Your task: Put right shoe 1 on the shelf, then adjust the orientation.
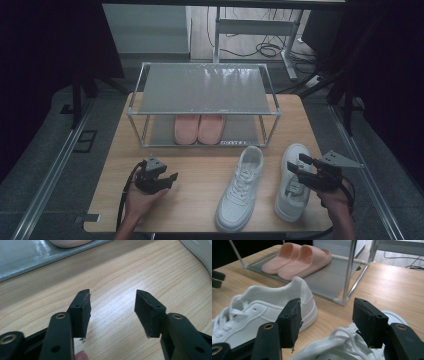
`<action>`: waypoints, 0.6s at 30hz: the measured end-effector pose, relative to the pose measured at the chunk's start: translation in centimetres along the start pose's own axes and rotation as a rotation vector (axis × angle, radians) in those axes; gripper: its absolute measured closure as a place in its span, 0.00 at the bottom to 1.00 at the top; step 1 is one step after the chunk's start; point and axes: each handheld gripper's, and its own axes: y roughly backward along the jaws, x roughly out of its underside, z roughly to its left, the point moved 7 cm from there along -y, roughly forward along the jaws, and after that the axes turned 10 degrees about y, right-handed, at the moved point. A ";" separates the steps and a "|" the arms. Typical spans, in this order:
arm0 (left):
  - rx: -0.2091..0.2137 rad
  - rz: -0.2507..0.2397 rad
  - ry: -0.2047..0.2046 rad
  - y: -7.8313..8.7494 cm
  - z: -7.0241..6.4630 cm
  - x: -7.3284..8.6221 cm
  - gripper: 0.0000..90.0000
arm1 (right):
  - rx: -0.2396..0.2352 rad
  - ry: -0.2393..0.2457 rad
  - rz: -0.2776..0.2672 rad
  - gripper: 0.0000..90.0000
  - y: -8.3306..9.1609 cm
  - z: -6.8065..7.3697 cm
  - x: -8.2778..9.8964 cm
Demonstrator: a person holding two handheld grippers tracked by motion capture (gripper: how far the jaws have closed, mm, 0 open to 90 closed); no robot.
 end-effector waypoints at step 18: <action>0.039 -0.008 0.036 1.0 0.6 -0.1 0.48 | -0.155 0.051 0.040 0.64 -0.4 3.6 -1.0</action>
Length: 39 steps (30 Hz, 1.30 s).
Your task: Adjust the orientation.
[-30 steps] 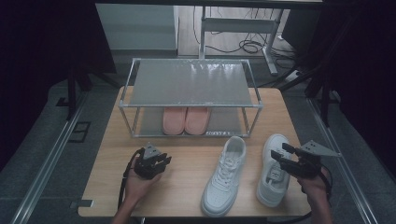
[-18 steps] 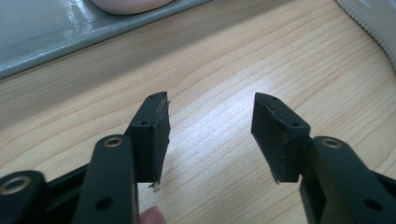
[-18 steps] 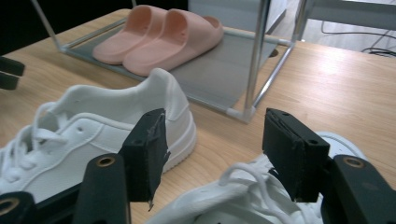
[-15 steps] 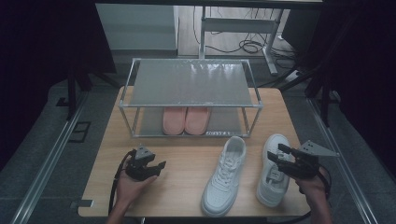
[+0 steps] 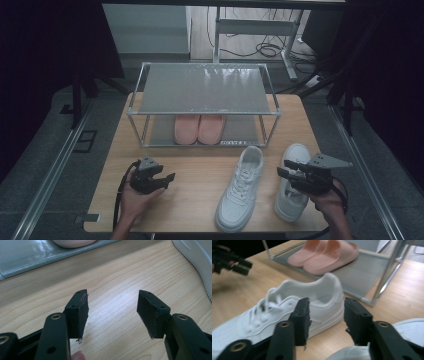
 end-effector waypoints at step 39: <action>0.035 -0.002 -0.011 0.6 -0.4 -0.4 0.51 | -0.237 0.242 0.252 1.00 -2.7 12.0 1.6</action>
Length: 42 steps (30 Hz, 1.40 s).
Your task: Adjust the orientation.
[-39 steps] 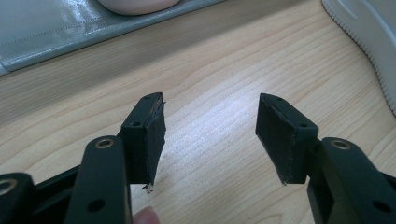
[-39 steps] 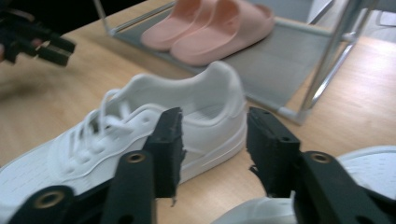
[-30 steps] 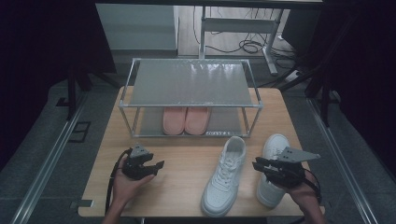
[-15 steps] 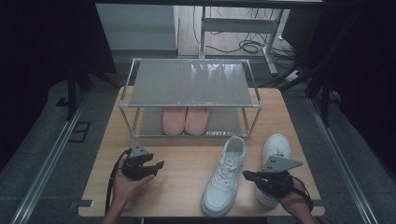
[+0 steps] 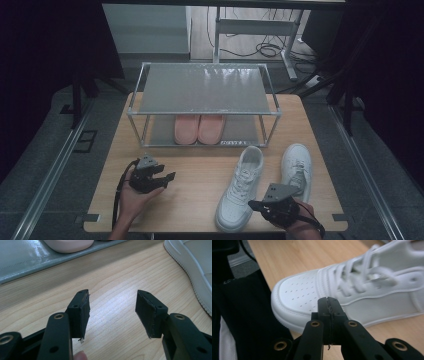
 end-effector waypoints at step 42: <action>0.016 0.016 0.004 -0.3 -0.2 0.3 0.52 | -0.042 0.019 0.049 1.00 -5.5 0.3 -1.1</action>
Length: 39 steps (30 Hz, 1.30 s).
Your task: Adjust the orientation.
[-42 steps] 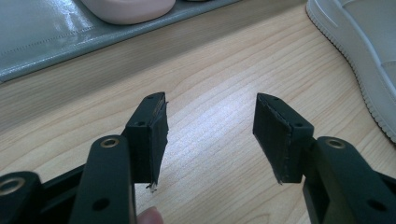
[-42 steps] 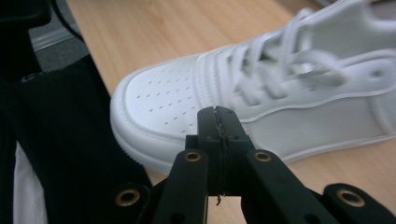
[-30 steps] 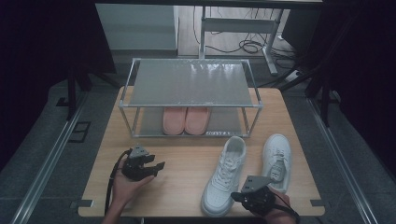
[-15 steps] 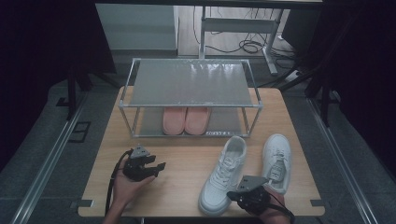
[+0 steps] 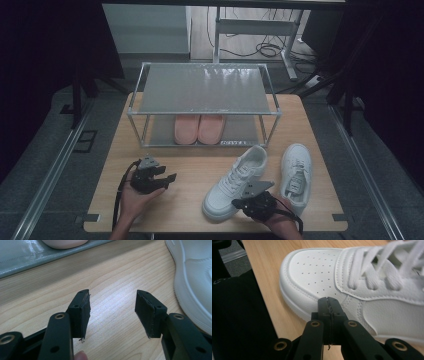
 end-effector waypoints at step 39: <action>-0.009 -0.006 0.004 0.0 0.3 0.2 0.52 | 0.001 -0.051 -0.023 1.00 -6.5 -4.4 -6.4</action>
